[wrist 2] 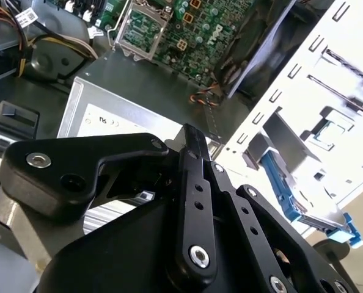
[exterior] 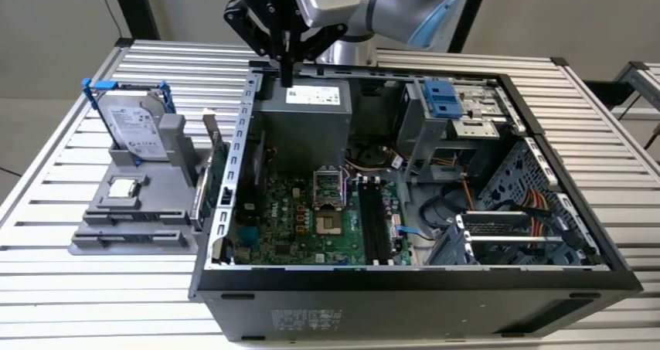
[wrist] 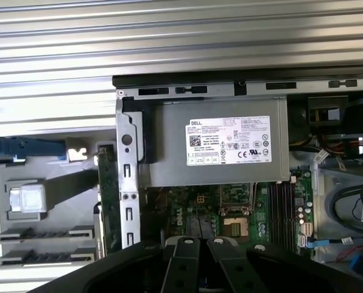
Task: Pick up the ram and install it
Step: 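Reach for the ram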
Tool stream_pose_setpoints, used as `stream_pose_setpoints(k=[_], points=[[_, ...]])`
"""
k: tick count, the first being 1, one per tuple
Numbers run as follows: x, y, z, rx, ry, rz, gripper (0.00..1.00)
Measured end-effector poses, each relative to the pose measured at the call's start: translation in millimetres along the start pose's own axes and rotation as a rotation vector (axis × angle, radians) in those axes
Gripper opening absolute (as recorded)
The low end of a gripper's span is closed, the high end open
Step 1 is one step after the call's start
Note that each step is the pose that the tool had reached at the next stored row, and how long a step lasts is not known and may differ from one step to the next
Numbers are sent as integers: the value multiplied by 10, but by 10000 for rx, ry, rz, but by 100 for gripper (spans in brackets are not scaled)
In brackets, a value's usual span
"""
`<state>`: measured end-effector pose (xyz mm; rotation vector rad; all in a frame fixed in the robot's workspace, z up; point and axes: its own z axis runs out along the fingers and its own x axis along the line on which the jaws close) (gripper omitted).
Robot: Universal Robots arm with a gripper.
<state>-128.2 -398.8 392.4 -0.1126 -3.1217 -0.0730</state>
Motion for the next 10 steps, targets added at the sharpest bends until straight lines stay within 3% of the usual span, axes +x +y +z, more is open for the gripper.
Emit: stream_pose_setpoints(k=[10], points=[[77,-8,6,11,153,8,0]])
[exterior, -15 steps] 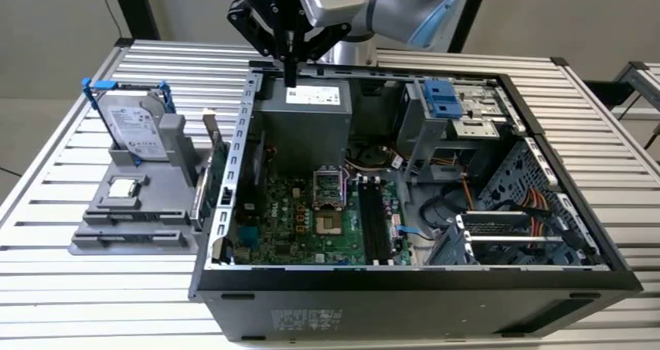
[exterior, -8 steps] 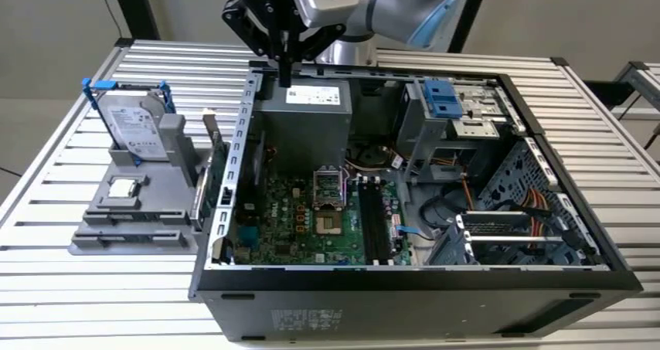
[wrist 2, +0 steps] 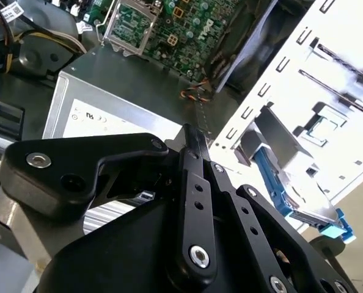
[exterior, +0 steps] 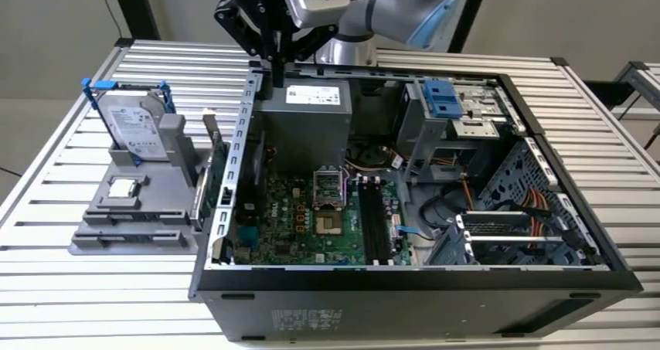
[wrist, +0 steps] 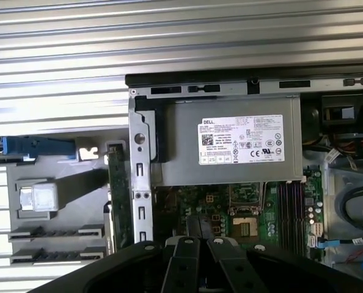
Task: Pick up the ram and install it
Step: 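Reach for the ram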
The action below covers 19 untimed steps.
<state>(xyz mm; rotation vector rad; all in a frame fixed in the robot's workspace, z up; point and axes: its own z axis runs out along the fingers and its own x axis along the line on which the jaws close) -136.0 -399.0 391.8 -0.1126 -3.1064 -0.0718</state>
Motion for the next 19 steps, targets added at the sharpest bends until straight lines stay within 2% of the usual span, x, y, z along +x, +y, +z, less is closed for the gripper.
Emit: stream_pose_setpoints(k=[15,19], points=[[126,-14,11,18,238,17,0],[192,-20,15,15,231,17,0]])
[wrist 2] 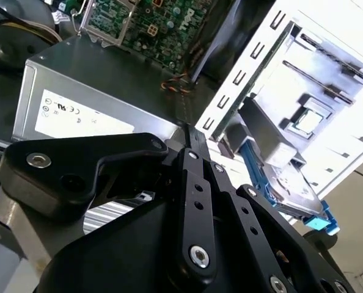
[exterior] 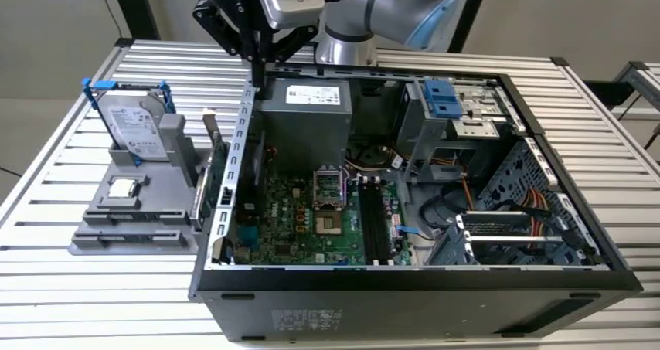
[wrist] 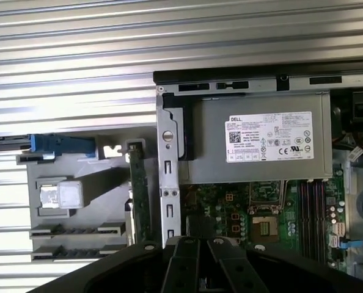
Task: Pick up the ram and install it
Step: 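Reach for the ram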
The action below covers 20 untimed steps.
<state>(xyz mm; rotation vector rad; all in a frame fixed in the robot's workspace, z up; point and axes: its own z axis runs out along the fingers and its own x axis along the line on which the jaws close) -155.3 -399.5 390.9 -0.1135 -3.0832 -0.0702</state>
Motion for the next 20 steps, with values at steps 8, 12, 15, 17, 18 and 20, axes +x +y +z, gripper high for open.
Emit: stream_pose_setpoints(k=[8,12,15,17,18,20], points=[[259,-21,14,-82,-401,-147,0],[318,-25,18,-81,-389,-379,0],[362,-29,20,-84,-382,-524,0],[396,-32,22,-89,-383,-556,0],[412,-33,23,-91,-382,-563,0],[445,-36,25,-93,-383,-568,0]])
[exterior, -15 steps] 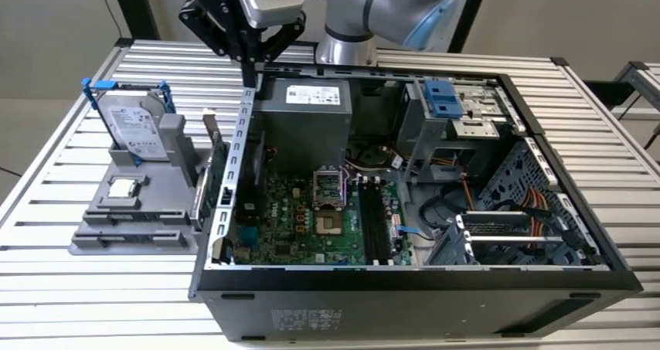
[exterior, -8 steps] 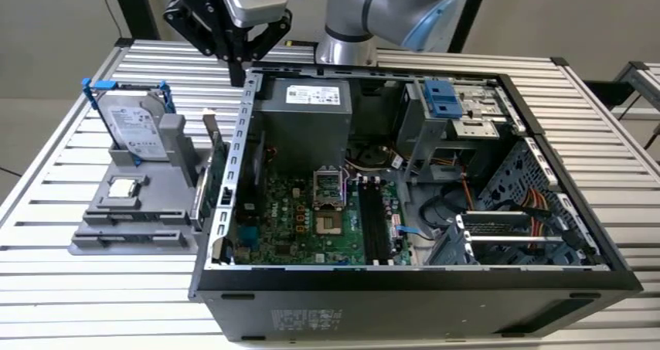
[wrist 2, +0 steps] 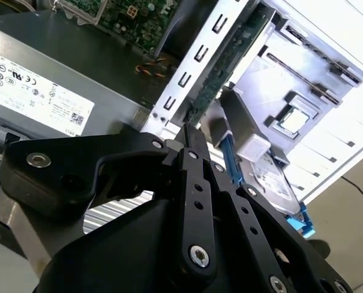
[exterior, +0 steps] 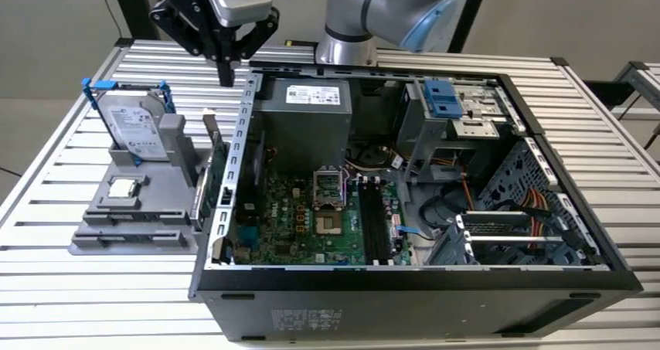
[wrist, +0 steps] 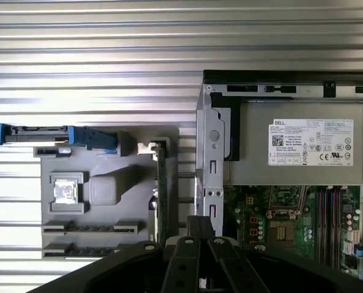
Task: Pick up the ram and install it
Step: 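Reach for the ram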
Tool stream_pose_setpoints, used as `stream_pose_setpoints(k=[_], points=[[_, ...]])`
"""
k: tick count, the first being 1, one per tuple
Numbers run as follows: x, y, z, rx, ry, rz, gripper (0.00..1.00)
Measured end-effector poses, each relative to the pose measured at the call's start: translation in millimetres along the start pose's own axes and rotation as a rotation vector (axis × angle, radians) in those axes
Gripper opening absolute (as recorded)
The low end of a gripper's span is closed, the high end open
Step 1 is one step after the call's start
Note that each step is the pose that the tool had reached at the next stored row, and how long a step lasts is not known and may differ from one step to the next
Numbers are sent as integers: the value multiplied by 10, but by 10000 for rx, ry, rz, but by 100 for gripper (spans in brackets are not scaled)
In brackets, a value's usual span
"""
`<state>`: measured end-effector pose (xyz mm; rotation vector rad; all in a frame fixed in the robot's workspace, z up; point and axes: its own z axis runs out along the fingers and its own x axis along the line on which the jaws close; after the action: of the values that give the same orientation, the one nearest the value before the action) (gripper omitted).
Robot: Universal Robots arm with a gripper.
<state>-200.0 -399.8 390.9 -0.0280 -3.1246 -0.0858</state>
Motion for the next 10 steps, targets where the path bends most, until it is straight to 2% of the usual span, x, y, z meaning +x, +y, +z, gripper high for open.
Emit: stream_pose_setpoints(k=[10], points=[[165,-6,3,0,0,0,0]])
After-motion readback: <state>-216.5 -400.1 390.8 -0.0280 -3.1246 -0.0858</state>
